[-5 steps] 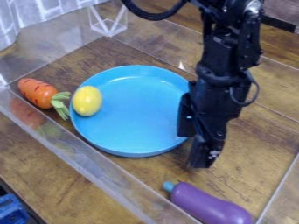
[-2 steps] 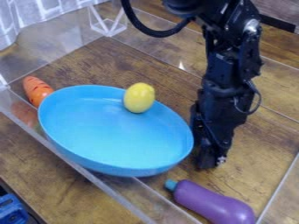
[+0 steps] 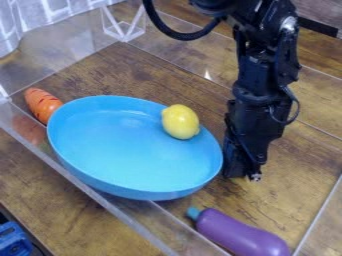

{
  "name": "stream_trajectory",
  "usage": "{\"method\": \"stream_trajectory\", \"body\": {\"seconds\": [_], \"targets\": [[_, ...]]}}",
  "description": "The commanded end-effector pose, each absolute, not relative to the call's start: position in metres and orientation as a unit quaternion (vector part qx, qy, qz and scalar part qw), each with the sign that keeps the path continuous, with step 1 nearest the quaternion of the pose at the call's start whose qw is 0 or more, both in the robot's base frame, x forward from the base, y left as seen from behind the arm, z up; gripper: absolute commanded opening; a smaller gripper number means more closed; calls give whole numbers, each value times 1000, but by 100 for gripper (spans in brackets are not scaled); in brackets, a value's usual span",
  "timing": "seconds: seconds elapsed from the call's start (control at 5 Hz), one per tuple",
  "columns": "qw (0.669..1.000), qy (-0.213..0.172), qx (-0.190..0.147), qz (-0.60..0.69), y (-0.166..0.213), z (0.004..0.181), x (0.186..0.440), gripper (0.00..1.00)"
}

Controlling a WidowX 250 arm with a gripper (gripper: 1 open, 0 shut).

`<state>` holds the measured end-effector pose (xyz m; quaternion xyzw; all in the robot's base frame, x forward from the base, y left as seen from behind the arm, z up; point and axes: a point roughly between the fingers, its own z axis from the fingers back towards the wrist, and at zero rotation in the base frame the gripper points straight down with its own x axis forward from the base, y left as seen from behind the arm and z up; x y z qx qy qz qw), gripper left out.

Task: Remove the purple eggplant from the blue tray and put it on the table

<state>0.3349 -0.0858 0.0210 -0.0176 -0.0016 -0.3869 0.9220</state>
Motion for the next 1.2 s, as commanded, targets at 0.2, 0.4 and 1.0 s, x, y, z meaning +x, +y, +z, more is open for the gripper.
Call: {"method": "stream_trajectory", "body": {"seconds": [0.2, 0.4, 1.0], "targets": [[919, -28, -28, -393, -87, 33, 350, 0], [918, -34, -32, -394, -85, 35, 357, 0], [917, -47, -42, -394, -84, 39, 367, 100]]}}
